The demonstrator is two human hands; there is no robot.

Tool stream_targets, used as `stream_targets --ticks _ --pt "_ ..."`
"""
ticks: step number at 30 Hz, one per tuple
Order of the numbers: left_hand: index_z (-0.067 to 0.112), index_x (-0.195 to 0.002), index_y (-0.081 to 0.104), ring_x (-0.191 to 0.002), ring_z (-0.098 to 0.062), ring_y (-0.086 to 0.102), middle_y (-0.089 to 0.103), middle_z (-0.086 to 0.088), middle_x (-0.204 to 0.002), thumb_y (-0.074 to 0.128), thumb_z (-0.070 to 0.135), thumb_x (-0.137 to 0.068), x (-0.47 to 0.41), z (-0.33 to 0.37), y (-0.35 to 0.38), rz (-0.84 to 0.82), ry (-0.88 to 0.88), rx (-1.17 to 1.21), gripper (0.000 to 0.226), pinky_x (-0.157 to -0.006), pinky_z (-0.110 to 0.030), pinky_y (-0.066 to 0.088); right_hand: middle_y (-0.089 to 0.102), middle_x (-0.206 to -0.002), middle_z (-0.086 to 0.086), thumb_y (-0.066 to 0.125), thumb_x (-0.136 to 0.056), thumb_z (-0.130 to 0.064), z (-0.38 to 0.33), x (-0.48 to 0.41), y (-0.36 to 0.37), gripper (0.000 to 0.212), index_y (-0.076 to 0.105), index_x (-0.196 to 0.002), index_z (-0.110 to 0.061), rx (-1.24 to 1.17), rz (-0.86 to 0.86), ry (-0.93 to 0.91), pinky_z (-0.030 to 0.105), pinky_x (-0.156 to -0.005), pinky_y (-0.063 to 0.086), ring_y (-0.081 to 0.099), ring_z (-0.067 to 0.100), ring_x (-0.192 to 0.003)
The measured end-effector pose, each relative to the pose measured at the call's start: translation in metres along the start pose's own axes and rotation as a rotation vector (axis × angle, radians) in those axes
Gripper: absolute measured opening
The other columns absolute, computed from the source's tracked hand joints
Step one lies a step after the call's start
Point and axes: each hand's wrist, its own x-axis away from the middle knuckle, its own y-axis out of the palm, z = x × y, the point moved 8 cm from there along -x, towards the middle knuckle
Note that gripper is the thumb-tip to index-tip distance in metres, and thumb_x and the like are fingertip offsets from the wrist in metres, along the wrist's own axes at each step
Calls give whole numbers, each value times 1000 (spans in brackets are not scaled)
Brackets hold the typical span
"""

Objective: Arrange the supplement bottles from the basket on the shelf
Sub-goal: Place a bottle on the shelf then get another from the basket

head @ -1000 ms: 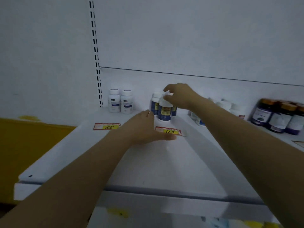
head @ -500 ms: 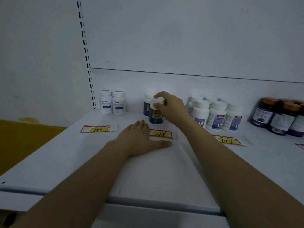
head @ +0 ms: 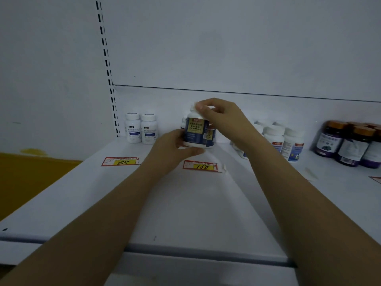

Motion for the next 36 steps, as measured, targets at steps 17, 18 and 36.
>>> stream_targets --ticks 17,18,36 --pt "28 -108 49 -85 3 59 63 12 -102 78 29 -74 -2 1 2 -49 -6 205 44 -67 -6 44 63 -117 10 61 -91 -19 12 1 4 15 59 -106 -19 -445 -113 69 45 -96 51 62 28 -105" --pt "28 -105 52 -83 3 59 64 12 -99 76 28 -76 -2 2 2 -52 1 214 39 -64 -5 44 62 -120 11 57 -93 -13 11 2 5 17 59 -109 -17 -516 -145 66 42 -96 51 61 27 -105" --pt "17 -122 50 -98 -9 53 59 2 -117 75 35 -76 9 -5 -15 148 42 -42 56 -76 -11 39 64 -115 1 63 -88 -34 -12 4 4 33 59 -119 -25 82 -176 15 29 -86 55 66 15 -94"
